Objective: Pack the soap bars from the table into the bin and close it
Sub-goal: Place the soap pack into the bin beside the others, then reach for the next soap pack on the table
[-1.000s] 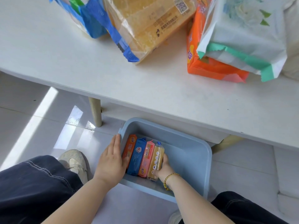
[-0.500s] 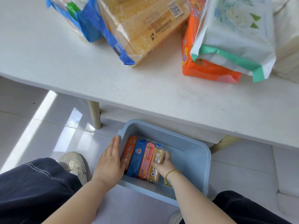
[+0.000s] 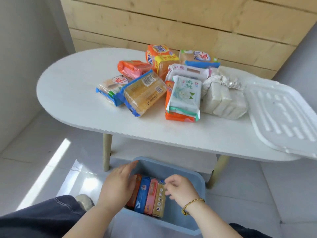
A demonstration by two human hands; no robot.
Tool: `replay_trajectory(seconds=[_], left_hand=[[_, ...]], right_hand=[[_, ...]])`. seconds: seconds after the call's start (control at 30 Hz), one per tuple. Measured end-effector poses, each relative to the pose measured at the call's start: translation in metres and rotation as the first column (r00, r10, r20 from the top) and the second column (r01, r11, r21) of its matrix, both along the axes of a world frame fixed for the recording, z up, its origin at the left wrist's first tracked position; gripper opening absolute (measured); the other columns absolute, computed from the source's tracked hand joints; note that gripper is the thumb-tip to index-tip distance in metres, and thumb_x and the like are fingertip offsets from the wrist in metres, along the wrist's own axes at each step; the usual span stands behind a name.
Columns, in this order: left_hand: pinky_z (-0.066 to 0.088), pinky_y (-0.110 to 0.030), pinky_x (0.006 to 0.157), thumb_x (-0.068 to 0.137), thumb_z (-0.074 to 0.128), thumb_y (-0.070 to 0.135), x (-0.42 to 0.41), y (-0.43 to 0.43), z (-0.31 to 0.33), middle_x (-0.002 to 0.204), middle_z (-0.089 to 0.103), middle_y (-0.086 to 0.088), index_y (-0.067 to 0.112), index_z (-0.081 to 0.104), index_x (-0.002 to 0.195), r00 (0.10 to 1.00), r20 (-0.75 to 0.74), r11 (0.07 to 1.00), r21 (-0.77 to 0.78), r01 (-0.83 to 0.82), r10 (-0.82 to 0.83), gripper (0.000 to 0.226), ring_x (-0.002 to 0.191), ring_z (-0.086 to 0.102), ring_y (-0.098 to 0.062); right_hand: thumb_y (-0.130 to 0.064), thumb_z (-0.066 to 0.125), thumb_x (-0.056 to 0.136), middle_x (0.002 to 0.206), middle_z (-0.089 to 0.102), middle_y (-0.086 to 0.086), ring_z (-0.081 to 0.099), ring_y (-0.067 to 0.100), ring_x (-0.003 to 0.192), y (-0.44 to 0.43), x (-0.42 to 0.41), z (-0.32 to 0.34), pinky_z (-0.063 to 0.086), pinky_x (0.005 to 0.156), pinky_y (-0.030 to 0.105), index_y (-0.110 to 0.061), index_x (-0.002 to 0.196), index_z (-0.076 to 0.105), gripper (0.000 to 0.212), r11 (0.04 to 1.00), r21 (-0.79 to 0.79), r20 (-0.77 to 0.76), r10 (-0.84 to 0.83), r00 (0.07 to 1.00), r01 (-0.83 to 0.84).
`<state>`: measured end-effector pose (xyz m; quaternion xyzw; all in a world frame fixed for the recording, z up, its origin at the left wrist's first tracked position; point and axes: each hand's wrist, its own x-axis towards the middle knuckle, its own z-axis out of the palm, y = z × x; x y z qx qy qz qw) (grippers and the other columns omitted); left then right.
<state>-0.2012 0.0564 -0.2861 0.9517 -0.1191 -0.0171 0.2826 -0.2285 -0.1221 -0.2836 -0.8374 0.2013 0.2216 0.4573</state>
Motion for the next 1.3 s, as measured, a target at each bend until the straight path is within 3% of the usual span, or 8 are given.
replay_trajectory(seconds=[0.1,0.3,0.5,0.57,0.67,0.93,1.17,1.3], left_hand=[[0.045,-0.021,0.065,0.075,0.05,0.015,-0.012,-0.008,0.051,0.073,0.073,-0.003,0.008,0.071,0.088,0.953,0.287,0.983,-0.121,0.14,-0.101,0.025,0.074,0.061,-0.01],[0.038,-0.024,0.08,0.076,0.044,0.017,-0.002,-0.001,0.116,0.082,0.072,-0.006,0.006,0.069,0.087,0.79,0.603,0.973,-0.099,0.21,-0.11,0.03,0.088,0.051,-0.013],[0.017,-0.04,0.113,0.074,0.016,0.053,0.027,0.011,0.121,0.142,0.042,-0.013,0.013,0.042,0.133,0.946,0.323,0.996,0.069,-0.048,0.023,0.076,0.134,0.035,-0.029],[0.001,-0.037,0.116,0.06,-0.012,0.073,0.032,0.009,0.109,0.154,0.015,-0.004,0.022,0.017,0.143,0.972,0.228,0.99,0.11,-0.083,0.056,0.102,0.143,0.009,-0.02],[-0.011,-0.037,0.115,0.037,-0.043,0.073,0.038,0.003,0.096,0.156,0.001,0.001,0.026,0.004,0.144,0.982,0.178,0.976,0.196,-0.092,0.057,0.125,0.144,-0.005,-0.016],[-0.013,-0.036,0.113,0.04,-0.046,0.069,0.043,0.002,0.094,0.156,-0.002,0.002,0.026,-0.001,0.143,0.974,0.19,0.979,0.134,-0.154,0.127,0.121,0.143,-0.008,-0.014],[-0.025,-0.029,0.104,0.048,-0.043,0.068,0.047,-0.003,0.093,0.155,0.003,0.001,0.024,0.002,0.142,0.966,0.2,0.977,0.1,-0.188,0.165,0.113,0.127,-0.02,-0.008],[-0.015,-0.032,0.107,0.064,-0.03,0.069,0.05,-0.007,0.1,0.151,0.021,-0.005,0.018,0.018,0.141,0.962,0.194,0.971,0.107,-0.214,0.191,0.104,0.134,0.0,-0.014]], right_hand=[[-0.015,0.046,0.09,0.071,0.061,-0.011,0.064,0.007,0.068,0.003,-0.014,0.043,0.054,0.074,0.026,-0.032,0.069,0.052,0.027,0.996,0.062,0.083,0.052,0.995,-0.057],[-0.009,0.053,0.087,0.046,0.062,-0.01,0.056,-0.002,0.037,-0.01,-0.013,0.134,0.047,0.044,0.011,-0.024,0.067,0.056,0.025,0.99,0.135,0.334,-0.007,0.942,-0.041],[-0.019,0.061,0.082,0.064,0.053,-0.001,0.051,0.014,0.059,-0.031,0.055,0.192,0.043,0.06,0.024,-0.019,0.063,0.048,0.023,0.957,0.014,0.605,-0.238,0.76,0.288],[-0.029,0.061,0.082,0.078,0.059,0.006,0.053,0.02,0.071,-0.032,0.081,0.195,0.04,0.064,0.025,-0.01,0.083,0.055,0.021,0.956,-0.069,0.521,-0.209,0.828,0.285],[-0.041,0.06,0.081,0.124,0.058,0.012,0.056,0.029,0.11,-0.029,0.108,0.193,0.046,0.083,0.032,-0.005,0.126,0.047,0.059,0.945,-0.119,0.402,-0.234,0.885,0.304],[-0.036,0.052,0.086,0.12,0.061,0.011,0.057,0.028,0.108,-0.041,0.147,0.212,0.041,0.075,0.027,-0.009,0.121,0.05,0.044,0.737,-0.623,0.407,0.019,0.913,0.262],[-0.017,0.055,0.086,0.133,0.052,0.011,0.045,0.03,0.124,-0.066,0.195,0.224,0.04,0.097,0.033,-0.016,0.128,0.05,0.042,0.602,-0.789,0.386,0.329,0.862,0.124],[-0.024,0.06,0.084,0.137,0.051,0.009,0.044,0.028,0.126,-0.058,0.222,0.218,0.039,0.1,0.035,-0.018,0.132,0.047,0.049,0.694,-0.717,0.404,0.341,0.849,0.063]])
